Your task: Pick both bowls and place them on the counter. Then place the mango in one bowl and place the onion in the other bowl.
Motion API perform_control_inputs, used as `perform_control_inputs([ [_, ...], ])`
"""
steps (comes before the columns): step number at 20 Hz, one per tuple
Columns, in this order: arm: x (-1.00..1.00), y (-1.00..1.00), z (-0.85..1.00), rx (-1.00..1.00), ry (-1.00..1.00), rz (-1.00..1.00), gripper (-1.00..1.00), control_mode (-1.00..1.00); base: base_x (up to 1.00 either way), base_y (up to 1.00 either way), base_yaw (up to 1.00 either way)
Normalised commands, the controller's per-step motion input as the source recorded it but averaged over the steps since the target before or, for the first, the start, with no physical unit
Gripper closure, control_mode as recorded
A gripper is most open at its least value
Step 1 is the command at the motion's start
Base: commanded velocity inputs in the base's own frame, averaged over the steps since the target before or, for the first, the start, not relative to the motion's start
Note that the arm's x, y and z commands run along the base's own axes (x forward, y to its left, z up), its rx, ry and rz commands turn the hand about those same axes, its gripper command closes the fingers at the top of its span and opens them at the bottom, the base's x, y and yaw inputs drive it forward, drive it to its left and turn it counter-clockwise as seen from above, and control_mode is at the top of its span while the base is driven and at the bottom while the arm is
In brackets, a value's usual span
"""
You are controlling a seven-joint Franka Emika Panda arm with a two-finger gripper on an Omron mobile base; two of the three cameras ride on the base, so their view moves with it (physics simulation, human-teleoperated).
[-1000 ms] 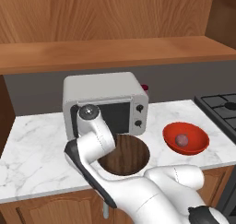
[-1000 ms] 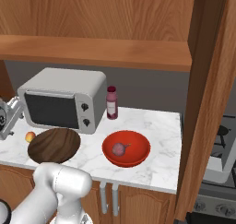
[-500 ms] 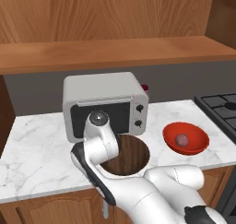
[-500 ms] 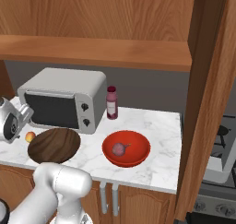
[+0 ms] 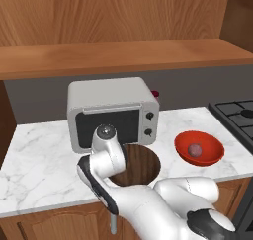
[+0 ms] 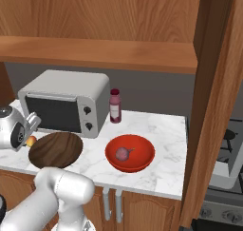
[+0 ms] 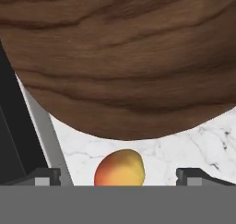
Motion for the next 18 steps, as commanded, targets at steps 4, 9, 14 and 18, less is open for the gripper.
perform_control_inputs([
  [4, 0.0, 0.39, -0.03, 0.06, 0.08, -0.26, -1.0, -1.0, 0.0, 0.0, 0.0],
  [9, 0.0, 0.38, 0.0, 0.09, 0.09, -0.22, -1.0, -1.0, 0.0, 0.0, 0.0],
  [14, -0.06, 0.36, 0.0, 0.09, 0.05, -0.2, -1.0, -1.0, 0.0, 0.0, 0.0],
  [18, -0.12, 0.34, 0.0, 0.08, 0.04, -0.19, -1.0, -1.0, 0.0, 0.0, 0.0],
])
